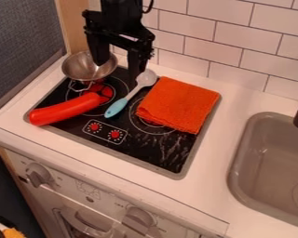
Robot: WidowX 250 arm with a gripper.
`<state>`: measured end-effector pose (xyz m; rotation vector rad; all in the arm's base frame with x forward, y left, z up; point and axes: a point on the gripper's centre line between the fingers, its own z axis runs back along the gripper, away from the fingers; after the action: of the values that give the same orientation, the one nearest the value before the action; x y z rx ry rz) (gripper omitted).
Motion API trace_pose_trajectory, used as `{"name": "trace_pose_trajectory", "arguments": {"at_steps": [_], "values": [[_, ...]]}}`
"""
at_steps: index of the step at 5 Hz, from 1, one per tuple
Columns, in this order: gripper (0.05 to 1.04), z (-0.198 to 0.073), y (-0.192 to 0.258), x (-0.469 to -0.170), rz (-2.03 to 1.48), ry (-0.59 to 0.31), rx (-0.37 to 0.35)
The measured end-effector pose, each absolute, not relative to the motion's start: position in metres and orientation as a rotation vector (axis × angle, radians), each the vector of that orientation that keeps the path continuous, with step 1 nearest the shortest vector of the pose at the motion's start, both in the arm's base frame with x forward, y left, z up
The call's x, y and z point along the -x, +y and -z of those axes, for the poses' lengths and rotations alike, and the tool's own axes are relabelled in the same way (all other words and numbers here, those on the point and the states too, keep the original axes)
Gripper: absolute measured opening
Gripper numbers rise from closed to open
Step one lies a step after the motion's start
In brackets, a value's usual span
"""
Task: Put the silver pot on top of the orange cloth
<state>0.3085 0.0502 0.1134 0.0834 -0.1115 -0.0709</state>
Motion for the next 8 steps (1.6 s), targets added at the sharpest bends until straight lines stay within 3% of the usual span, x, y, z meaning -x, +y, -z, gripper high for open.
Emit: {"name": "trace_pose_trajectory", "arguments": {"at_steps": [1, 2, 5, 6, 8], "values": [[0.999, -0.103, 0.05, -0.308, 0.065, -0.078, -0.067], [0.999, -0.089, 0.077, -0.314, -0.039, -0.057, -0.021], [0.999, -0.047, 0.123, -0.373, -0.015, -0.016, -0.105], [0.932, -0.042, 0.127, -0.386, -0.018, -0.024, -0.112], [0.34, -0.032, 0.135, -0.383, -0.088, -0.009, -0.1]]}}
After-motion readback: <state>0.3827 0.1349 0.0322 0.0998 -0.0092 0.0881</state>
